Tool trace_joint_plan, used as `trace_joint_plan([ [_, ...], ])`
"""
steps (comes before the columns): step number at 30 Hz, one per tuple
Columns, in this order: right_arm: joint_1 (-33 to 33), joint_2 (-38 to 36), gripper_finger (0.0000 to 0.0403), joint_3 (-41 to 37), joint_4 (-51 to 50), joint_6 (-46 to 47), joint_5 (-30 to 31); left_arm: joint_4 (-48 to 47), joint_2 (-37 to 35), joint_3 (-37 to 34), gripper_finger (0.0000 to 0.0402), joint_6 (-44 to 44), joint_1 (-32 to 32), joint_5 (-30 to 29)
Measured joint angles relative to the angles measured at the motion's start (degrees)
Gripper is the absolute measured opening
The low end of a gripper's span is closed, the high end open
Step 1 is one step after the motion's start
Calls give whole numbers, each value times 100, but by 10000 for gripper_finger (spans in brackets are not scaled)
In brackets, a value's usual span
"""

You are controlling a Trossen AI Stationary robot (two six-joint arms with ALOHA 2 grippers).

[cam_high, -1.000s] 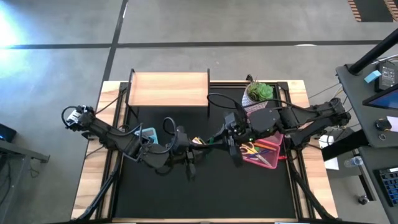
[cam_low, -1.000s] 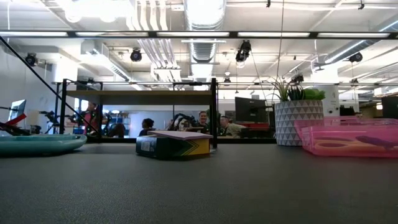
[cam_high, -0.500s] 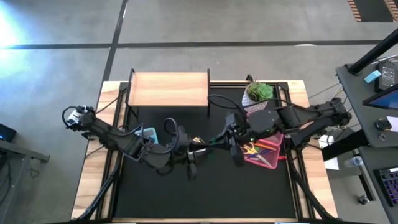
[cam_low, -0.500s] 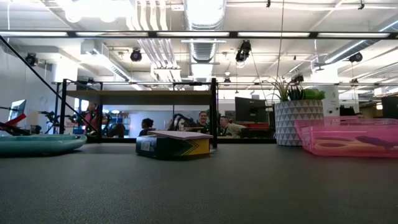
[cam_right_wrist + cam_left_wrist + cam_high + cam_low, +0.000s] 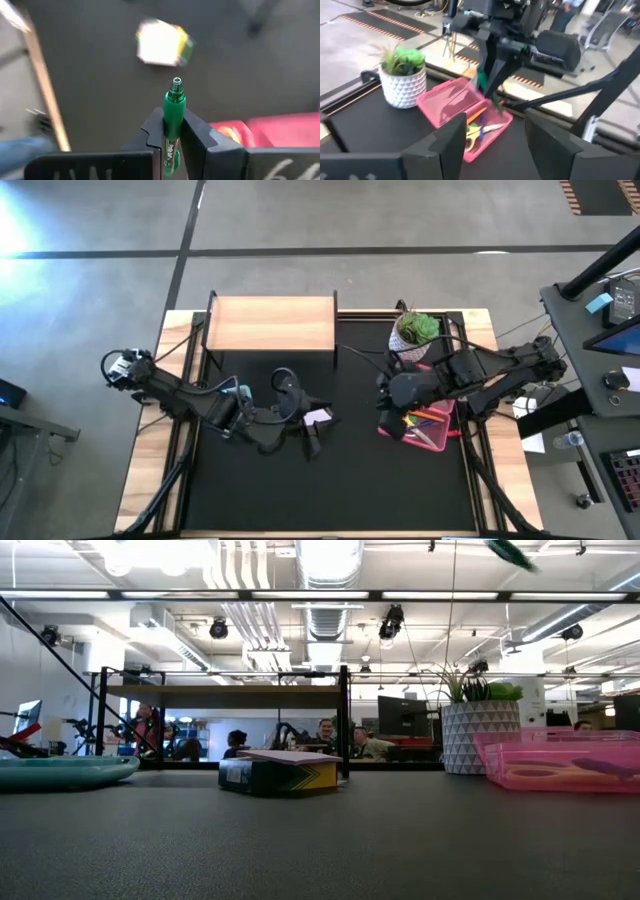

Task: Pack school essentials
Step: Put the green pen into the pink supply box

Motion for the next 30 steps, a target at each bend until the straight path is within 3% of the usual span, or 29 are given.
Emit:
trace_joint_plan([
  [6, 3, 54, 27, -130, -1483, 487, 58, -168, 4, -91, 182, -23, 67, -18],
  [13, 24, 54, 27, -693, -1781, 596, 15, -204, 4, -99, 183, 11, 178, -132],
  [16, 24, 52, 27, -972, -1794, 596, -13, -154, 4, -99, 183, 489, 203, -306],
  [22, 24, 50, 27, -1421, -1784, 720, -211, 167, 4, -90, 183, 2482, 212, -314],
  [30, 24, 50, 27, -1968, -1709, 916, -438, 793, 2, -92, 183, 2644, 220, -308],
])
